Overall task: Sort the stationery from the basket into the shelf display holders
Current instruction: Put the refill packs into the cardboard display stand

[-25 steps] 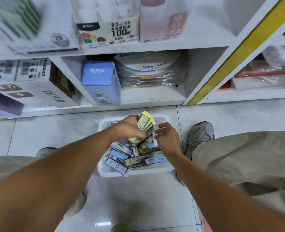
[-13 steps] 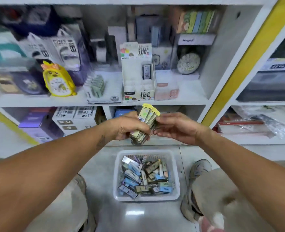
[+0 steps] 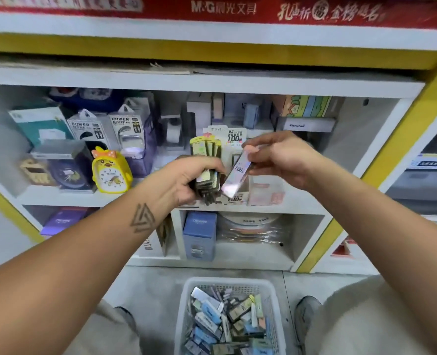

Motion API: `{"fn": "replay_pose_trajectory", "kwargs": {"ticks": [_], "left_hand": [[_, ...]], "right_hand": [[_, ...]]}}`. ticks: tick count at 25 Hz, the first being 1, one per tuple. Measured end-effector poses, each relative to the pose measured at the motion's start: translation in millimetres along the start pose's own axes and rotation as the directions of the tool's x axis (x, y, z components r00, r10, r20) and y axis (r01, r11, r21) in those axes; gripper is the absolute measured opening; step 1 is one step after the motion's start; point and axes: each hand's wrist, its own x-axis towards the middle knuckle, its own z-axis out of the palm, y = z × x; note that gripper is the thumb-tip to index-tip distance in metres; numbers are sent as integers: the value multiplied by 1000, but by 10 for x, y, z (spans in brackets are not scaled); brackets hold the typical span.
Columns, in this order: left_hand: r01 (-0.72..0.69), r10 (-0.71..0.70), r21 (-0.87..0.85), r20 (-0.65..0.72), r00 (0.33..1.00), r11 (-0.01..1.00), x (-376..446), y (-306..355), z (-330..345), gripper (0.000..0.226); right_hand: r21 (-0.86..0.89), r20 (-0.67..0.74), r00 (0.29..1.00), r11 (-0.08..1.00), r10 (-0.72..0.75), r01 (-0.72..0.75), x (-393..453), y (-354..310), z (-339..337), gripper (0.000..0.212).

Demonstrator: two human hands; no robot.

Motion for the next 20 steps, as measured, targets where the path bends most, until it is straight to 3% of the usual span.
{"fn": "replay_pose_trajectory", "kwargs": {"ticks": [3, 5, 10, 14, 16, 20], "left_hand": [[19, -29, -108, -90, 995, 994, 129, 151, -122, 10], [20, -35, -128, -117, 993, 992, 185, 221, -213, 10], [9, -47, -211, -172, 984, 977, 300, 300, -416, 9], [27, -51, -174, -135, 990, 984, 335, 292, -460, 14], [40, -58, -174, -101, 993, 984, 345, 288, -451, 12], [50, -61, -151, -65, 996, 987, 350, 276, -442, 13]], "right_hand": [[-217, -157, 962, 958, -223, 187, 240, -76, 24, 22], [-364, -170, 919, 889, -357, 278, 387, -30, 60, 23], [-473, -157, 863, 804, -479, 360, 730, 121, 73, 22], [-726, 9, 760, 518, -649, 452, 806, 223, 125, 18], [-801, 116, 740, 379, -663, 464, 833, 266, 179, 20], [-824, 156, 800, 371, -579, 429, 889, 323, 221, 11]]}}
